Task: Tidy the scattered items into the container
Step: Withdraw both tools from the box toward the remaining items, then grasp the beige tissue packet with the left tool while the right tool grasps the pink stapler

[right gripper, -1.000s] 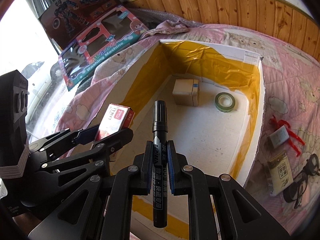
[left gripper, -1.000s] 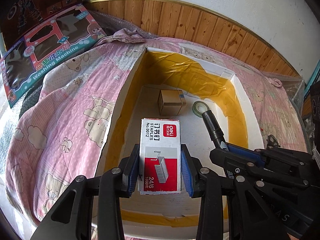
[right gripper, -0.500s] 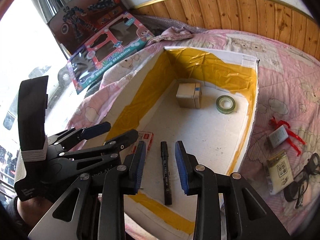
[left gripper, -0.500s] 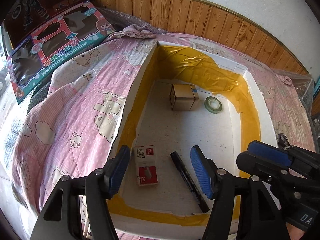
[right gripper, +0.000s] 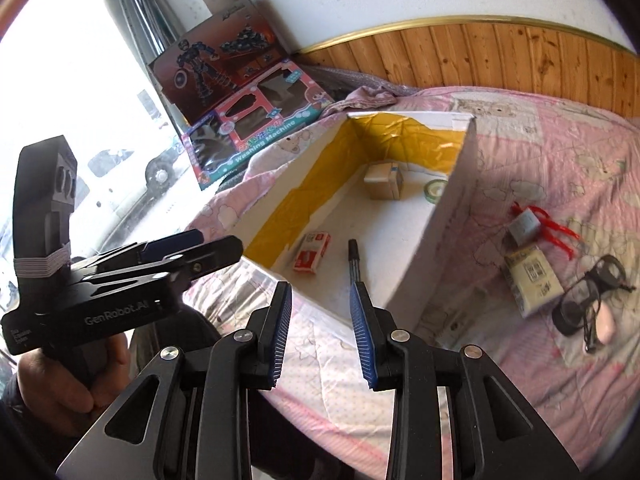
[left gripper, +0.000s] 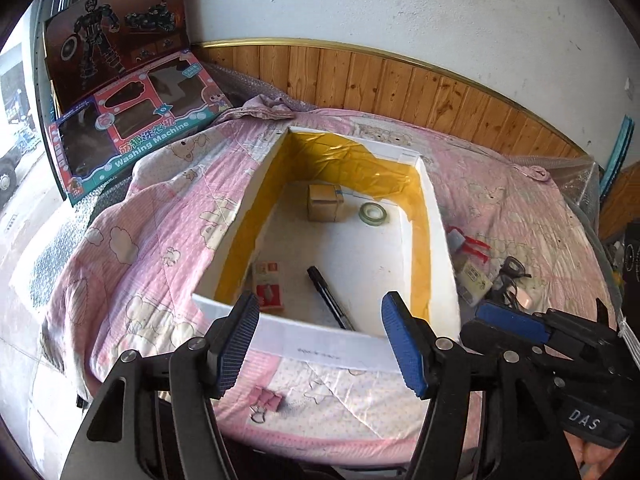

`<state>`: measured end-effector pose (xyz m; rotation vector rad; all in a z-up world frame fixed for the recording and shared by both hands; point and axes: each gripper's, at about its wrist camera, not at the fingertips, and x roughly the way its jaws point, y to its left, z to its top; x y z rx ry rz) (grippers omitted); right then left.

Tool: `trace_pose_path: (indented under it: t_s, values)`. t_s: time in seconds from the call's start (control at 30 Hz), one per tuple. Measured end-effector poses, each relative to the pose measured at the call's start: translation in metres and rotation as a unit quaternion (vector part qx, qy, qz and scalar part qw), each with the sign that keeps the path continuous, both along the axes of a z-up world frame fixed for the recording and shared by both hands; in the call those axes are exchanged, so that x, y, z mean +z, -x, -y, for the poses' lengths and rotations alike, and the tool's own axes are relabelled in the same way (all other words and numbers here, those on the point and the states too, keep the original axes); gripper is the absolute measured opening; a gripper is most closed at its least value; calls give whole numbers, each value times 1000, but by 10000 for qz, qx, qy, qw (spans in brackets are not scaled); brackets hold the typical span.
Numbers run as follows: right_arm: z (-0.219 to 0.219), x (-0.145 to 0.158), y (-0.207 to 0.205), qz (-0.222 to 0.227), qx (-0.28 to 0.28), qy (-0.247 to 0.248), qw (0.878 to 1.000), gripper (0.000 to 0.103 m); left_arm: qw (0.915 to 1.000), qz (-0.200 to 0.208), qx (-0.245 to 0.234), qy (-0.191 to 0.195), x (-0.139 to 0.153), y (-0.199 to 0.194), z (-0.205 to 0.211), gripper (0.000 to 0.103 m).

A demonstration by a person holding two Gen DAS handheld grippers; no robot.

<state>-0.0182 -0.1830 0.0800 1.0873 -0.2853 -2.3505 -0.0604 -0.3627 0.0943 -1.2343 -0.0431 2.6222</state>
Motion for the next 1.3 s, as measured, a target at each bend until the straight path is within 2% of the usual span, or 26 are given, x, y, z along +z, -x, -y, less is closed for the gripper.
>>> trace_pose_path:
  t_s: [0.17,0.33,0.5,0.67,0.9,1.0,1.1,1.2,1.3]
  values:
    - [-57,-8,-26,108,-527,150,9984,33,9985,235,-464,-150,-7,-37,-42,65]
    - [-106,-15,-39,225,-1050,368,9935,33,9944,286,-1011,-60,-10,-60,-101,65]
    - [-131,-27,-48,378,-1259,429,9904,34,9908,230,-1328,131,-17,-63,-149,65]
    - [-158,-32,-50,403,-1512,480,9865,34,9887,314,-1441,276,-33,-52,-177,65]
    - [-196,-49,-38,619,-1948,588,9771,38,9871,607,-1408,465,-67,-24,-201,65]
    - [-204,-55,-29,692,-2030,581,9750,38,9863,797,-1381,427,-81,-12,-208,65]
    - [-209,-62,-18,749,-2083,521,9738,41,9862,925,-1338,313,-87,2,-218,65]
    - [-213,-70,-4,835,-2158,411,9720,42,9861,1110,-1233,-73,-86,21,-226,65]
    - [-215,-82,12,942,-2231,320,9697,42,9865,1231,-1039,-295,-86,45,-238,71]
